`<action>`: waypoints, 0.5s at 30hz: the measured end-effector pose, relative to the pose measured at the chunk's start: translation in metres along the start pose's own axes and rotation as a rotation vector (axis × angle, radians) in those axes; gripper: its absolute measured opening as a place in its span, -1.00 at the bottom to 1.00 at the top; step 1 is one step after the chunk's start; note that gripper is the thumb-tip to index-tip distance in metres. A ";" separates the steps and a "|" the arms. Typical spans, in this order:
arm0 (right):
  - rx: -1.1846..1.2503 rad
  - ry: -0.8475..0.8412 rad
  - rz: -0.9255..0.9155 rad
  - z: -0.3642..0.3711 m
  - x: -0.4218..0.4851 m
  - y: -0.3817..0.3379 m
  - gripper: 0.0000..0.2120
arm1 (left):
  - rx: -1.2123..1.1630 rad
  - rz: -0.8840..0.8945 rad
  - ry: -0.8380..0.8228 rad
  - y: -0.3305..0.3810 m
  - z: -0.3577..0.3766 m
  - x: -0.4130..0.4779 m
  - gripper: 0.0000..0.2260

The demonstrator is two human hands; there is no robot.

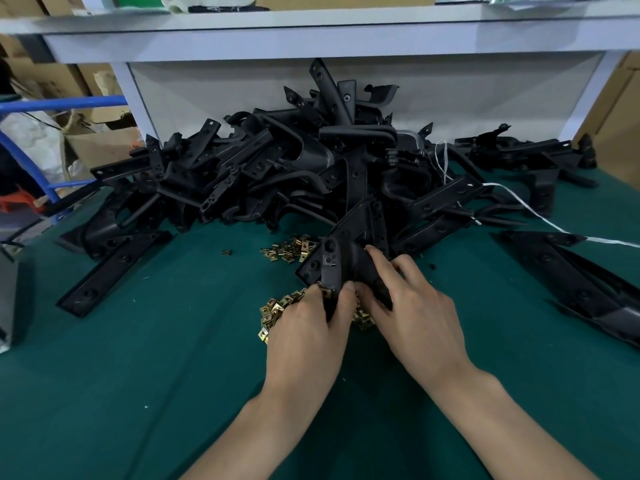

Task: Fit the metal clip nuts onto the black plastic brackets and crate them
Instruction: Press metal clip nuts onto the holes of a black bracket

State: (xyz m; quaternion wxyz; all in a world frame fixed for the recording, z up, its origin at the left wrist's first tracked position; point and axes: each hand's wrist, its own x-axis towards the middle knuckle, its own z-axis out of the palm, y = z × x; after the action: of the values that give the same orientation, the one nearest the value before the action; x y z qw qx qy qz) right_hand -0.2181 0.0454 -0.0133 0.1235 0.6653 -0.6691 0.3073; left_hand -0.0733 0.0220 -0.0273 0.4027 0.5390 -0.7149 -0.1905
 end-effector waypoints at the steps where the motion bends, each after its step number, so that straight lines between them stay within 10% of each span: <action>1: 0.000 -0.001 0.001 0.000 0.000 0.000 -0.52 | -0.003 0.000 0.000 0.000 0.000 0.000 -0.57; 15: 0.010 -0.006 0.001 -0.001 0.000 -0.001 -0.52 | -0.023 0.046 0.031 -0.001 0.002 0.000 -0.55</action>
State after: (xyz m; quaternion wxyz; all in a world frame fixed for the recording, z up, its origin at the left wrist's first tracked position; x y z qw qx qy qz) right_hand -0.2172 0.0465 -0.0122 0.1179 0.6666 -0.6682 0.3086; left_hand -0.0745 0.0210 -0.0296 0.4243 0.5204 -0.7186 -0.1810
